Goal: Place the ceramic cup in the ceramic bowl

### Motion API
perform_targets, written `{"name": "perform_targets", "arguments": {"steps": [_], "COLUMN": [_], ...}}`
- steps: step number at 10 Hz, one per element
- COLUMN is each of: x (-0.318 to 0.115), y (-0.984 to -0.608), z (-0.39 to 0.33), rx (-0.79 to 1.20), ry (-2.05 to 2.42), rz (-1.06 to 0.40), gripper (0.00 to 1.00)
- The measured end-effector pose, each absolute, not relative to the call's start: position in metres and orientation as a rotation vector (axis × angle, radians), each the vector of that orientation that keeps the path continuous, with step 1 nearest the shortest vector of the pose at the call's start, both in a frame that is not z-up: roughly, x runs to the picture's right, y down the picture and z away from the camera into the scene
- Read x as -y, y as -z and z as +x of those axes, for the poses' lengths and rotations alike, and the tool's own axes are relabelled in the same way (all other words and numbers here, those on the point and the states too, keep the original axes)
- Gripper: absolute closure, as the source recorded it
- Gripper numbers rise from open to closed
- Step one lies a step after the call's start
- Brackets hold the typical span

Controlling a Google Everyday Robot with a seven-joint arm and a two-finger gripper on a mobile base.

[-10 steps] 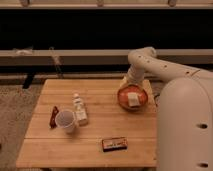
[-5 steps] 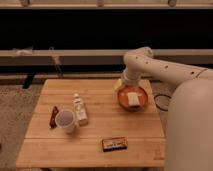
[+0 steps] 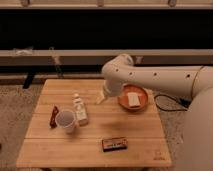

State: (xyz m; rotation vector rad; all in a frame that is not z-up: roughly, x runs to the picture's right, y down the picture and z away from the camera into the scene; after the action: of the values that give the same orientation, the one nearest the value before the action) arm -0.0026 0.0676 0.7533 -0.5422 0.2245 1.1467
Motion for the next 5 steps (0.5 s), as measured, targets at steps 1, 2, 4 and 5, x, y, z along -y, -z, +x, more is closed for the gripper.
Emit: {"name": "perform_targets", "arguments": {"steps": [1, 2, 4, 5], "x": [-0.071, -0.072, -0.074, -0.078], "y": [-0.749, -0.745, -0.739, -0.734], "z": [-0.020, -0.048, -0.084, -0.096], "rx": [-0.215, -0.201, -0.188, -0.183], "ry": [-1.109, -1.058, -0.979, -0.944], "rz": [-0.542, -0.543, -0.543, -0.543], "gripper": [0.20, 0.20, 0.20, 0.20]}}
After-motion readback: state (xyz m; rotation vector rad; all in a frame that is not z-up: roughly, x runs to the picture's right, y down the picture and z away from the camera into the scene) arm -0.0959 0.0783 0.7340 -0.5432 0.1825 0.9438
